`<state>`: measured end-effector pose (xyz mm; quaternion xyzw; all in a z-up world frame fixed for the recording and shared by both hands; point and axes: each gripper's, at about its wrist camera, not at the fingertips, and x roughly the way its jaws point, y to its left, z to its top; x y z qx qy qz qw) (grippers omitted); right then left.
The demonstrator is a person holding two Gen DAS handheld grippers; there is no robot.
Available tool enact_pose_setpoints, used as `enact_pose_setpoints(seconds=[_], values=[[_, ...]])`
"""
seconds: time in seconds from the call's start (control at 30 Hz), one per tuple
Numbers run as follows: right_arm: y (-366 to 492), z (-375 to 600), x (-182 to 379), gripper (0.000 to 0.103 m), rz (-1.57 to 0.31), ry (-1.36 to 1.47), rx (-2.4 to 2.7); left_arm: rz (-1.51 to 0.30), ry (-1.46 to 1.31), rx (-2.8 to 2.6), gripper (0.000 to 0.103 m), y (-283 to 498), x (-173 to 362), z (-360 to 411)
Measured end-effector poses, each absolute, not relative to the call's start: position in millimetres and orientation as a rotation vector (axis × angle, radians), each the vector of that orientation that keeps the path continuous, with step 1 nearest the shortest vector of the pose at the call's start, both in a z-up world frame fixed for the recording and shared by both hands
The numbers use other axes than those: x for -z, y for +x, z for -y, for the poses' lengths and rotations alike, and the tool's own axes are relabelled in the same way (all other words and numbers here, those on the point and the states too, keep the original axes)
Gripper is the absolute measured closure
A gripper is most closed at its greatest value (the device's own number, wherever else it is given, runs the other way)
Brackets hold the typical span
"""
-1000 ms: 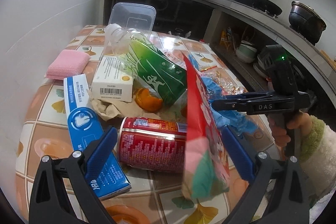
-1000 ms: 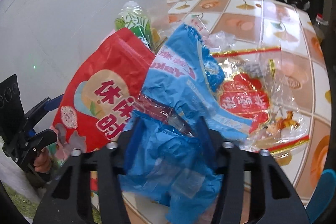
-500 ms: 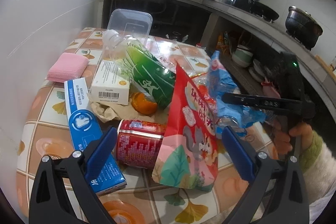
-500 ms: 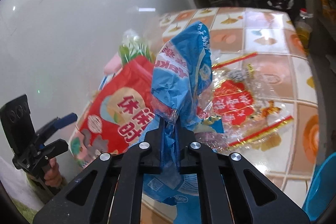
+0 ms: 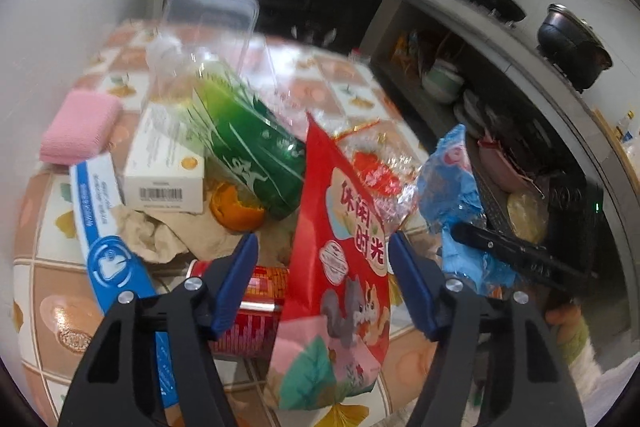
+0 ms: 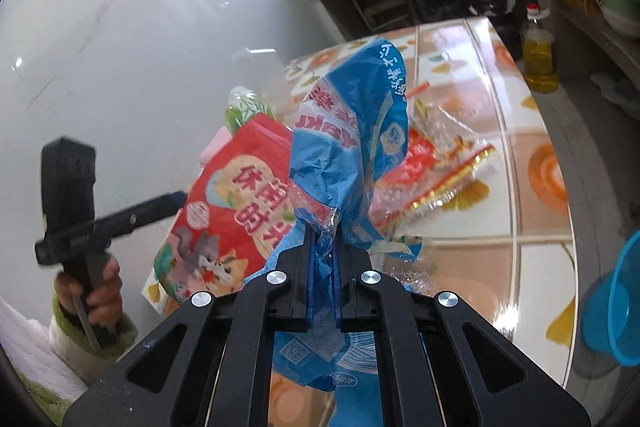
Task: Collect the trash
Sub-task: 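Grasp the blue plastic bag with the right gripper while the left gripper grasps the red snack bag, then carry both bags to the blue wastebasket and open both grippers over it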
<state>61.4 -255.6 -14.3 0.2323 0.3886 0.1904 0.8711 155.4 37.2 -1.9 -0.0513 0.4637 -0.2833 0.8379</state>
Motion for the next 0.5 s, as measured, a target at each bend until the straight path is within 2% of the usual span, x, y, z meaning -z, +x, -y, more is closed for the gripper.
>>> enact_pose_setpoints(seconds=[0.23,0.3,0.37,0.5], values=[[72,253,21,0.098,-0.799,0.498,-0.411,-1.106,-0.106,0.593,0.061,177,8,-30],[73,254,23,0.098,-0.795,0.505,-0.417,-1.121,-0.09,0.592,0.073,177,8,-27],[73,256,26,0.098,-0.789,0.511,-0.424,-1.13,-0.093,0.586,0.081,177,7,-27],[71,259,26,0.098,-0.778,0.52,-0.433,-1.118,-0.09,0.591,0.09,172,0,-24]])
